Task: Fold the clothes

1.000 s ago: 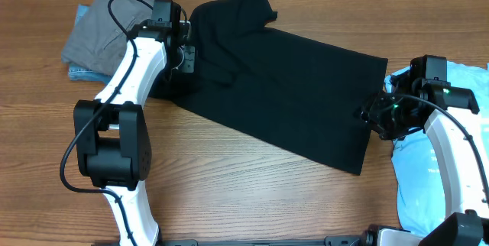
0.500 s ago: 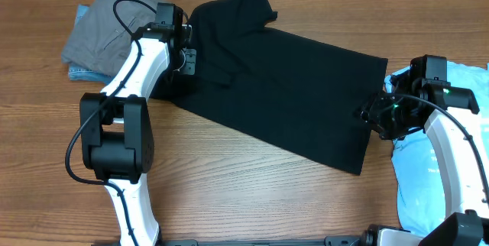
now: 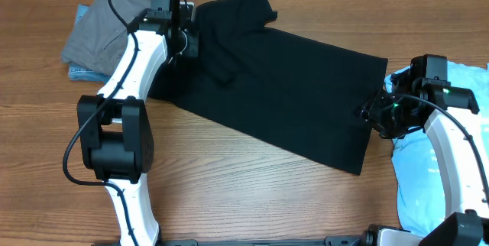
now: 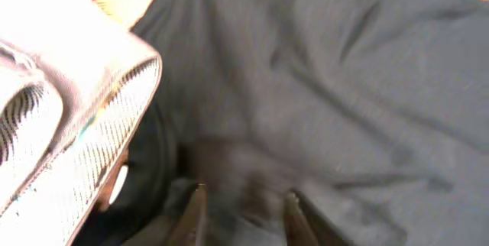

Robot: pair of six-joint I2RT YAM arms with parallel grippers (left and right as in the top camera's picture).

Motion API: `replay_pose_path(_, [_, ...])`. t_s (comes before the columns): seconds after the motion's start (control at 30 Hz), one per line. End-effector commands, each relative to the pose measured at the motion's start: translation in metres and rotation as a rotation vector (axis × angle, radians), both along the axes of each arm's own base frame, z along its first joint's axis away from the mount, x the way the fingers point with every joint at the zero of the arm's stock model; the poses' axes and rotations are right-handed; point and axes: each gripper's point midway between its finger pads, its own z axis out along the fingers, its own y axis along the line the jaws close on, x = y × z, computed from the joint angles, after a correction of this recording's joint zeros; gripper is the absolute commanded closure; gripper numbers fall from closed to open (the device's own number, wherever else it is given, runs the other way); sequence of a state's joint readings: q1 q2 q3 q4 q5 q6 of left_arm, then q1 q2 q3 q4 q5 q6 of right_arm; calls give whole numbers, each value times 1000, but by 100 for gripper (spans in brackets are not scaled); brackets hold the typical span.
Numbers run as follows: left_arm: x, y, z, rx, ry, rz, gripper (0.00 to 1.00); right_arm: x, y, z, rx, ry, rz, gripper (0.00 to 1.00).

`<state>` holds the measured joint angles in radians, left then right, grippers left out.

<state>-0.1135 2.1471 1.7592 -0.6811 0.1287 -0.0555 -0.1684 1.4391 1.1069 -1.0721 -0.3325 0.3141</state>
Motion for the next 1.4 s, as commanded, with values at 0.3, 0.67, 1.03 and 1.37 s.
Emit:
replay_pose_path(0.3, [-23,-6,-2,-44,103,-5,96,4,-3,2,-27,-12,4,50])
replay_pose_path(0.67, [-43,-25,-51,-33,166,-57,96,5,-3,3,-29,-18,4,50])
replay_pose_path(1.03, [-32,-32,-78,-40,157,-53,96,9,-4,4,-31,-35,3,50])
replay_pose_path(1.37, [31,-84,-13,-358,-91,-104,95,11,-4,4,-32,-45,0,51])
